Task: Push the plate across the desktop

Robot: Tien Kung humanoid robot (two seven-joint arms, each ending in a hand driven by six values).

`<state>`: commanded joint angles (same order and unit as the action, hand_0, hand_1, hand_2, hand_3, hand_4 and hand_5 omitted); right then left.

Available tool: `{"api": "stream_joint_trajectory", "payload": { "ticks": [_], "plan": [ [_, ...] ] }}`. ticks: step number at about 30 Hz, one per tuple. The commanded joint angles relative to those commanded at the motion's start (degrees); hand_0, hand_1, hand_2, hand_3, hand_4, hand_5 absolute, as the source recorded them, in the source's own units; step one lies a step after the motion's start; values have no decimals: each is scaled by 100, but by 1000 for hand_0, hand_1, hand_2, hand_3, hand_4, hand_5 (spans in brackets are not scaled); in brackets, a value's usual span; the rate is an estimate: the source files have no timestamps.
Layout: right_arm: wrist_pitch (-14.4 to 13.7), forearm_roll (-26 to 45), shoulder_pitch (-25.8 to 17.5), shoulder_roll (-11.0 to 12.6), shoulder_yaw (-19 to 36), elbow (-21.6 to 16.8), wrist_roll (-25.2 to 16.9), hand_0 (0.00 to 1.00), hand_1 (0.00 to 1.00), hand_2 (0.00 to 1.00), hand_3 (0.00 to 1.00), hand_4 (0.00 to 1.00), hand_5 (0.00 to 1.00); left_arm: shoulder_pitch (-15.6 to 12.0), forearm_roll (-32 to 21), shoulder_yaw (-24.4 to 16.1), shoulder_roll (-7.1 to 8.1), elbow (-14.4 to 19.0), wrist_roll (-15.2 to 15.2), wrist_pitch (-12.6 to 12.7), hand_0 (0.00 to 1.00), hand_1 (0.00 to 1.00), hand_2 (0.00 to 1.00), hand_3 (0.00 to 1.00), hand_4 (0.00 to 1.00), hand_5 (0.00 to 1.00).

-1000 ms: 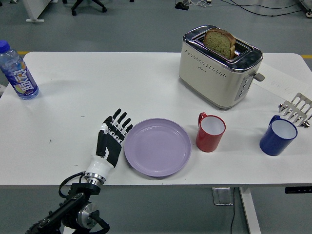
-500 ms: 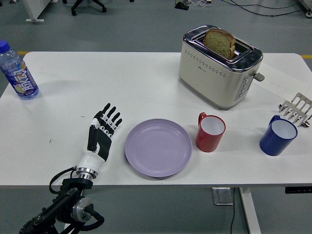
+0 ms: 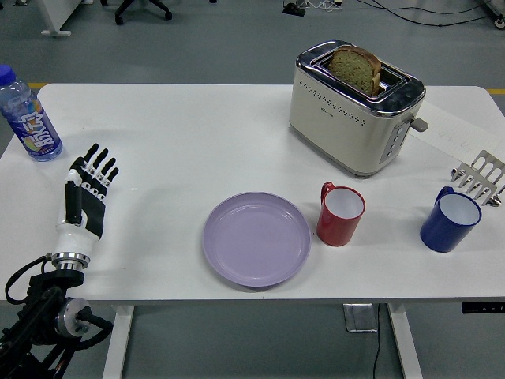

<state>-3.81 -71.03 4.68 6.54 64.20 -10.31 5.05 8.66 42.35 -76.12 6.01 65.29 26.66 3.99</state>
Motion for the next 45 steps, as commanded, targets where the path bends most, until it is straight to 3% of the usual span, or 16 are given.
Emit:
{"api": "stream_joint_trajectory", "payload": {
  "ticks": [4,13,26,36,45],
  "plan": [
    [2,-11,-14,-6,21,0,15,606,549,654,615,143,359,-129,65,-418,196,67,-143,-57,835,855,870,835,465,998],
    [-7,19,-45,-14,27,0,28,608,549,654,614,143,358,-401,275,-1103,424,199,-629,-274,816,839,857,813,477,998],
    [-8,59,-94,-10,19,0,24,608,548,654,614,143,357,-709,433,-1990,524,279,-1073,-662,784,814,827,790,478,998],
    [-25,70,-104,-19,38,0,31,606,547,652,612,144,352,-819,467,-2255,633,309,-1248,-837,779,806,809,775,479,998],
    [-29,61,-91,-32,47,0,28,605,547,651,612,144,351,-893,468,-2392,611,356,-1265,-856,779,804,808,778,480,998]
  ]
}}
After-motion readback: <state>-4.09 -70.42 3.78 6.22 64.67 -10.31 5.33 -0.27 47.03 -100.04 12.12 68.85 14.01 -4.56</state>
